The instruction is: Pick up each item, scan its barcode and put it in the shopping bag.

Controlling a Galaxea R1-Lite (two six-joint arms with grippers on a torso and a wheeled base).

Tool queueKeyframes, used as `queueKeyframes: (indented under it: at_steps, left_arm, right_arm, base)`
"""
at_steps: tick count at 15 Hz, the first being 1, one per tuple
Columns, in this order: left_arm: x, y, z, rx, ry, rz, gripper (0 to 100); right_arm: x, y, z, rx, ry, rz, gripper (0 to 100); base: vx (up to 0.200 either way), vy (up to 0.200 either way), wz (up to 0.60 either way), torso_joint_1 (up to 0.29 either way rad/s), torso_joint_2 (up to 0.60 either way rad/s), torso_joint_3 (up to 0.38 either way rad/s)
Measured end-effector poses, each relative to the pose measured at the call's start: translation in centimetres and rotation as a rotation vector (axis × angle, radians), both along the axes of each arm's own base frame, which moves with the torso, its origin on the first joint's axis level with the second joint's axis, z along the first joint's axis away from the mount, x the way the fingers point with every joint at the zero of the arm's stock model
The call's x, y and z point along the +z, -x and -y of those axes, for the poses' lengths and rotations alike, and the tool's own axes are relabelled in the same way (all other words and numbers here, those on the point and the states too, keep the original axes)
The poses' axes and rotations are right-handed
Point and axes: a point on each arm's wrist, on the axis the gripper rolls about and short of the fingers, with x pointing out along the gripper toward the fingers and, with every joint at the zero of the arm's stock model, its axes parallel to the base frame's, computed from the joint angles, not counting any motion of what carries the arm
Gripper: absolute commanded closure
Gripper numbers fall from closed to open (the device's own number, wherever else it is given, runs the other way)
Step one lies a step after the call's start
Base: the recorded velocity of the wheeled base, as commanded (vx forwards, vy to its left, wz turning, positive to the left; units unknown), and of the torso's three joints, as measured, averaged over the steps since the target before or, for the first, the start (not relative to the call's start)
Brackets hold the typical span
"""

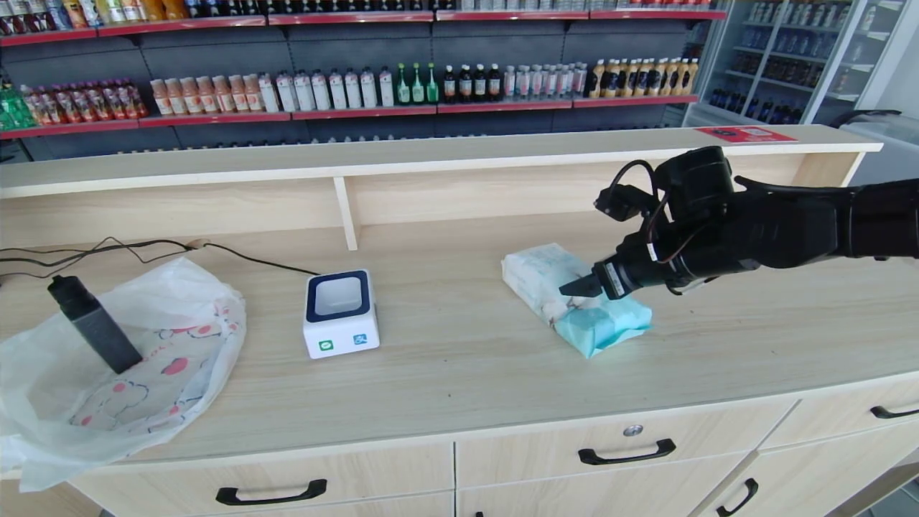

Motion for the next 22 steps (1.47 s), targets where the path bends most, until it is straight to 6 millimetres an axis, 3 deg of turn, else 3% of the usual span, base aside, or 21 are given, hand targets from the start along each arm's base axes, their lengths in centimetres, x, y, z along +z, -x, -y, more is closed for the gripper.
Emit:
queueKeyframes:
  at_steps: [2,7,18,19,22]
  left_arm:
    - [0.0,0.0,0.0,0.0,0.0,-0.001,0]
    - [0.0,0.0,0.0,0.0,0.001,-0.001,0]
    - [0.0,0.0,0.0,0.0,0.0,-0.003,0]
    - [0.0,0.0,0.0,-0.001,0.0,-0.003,0]
    - [0.0,0.0,0.0,0.0,0.0,-0.003,0]
  right_arm:
    - [-0.7,-1.3,-0.3,-0.002,0.008,-0.015,0]
    - [-2.8,-2.3,-0.4,-0.038,0.06,-0.074,0]
    - [-2.8,-2.5,-2.1,0.007,0.091,-0.144,0]
    - [-3.1,-2.7,-2.1,0.007,0.092,-0.149,100]
    - [-3.5,-3.1,-1.9,0.0,0.088,-0.152,100]
  base:
    - [0.0,0.0,0.0,0.0,0.0,0.0]
    - [0.0,0.0,0.0,0.0,0.0,0.0]
    - [0.0,0.0,0.0,0.0,0.0,0.0]
    - [0.0,0.0,0.0,0.0,0.0,0.0]
    - [0.0,0.0,0.0,0.0,0.0,0.0]
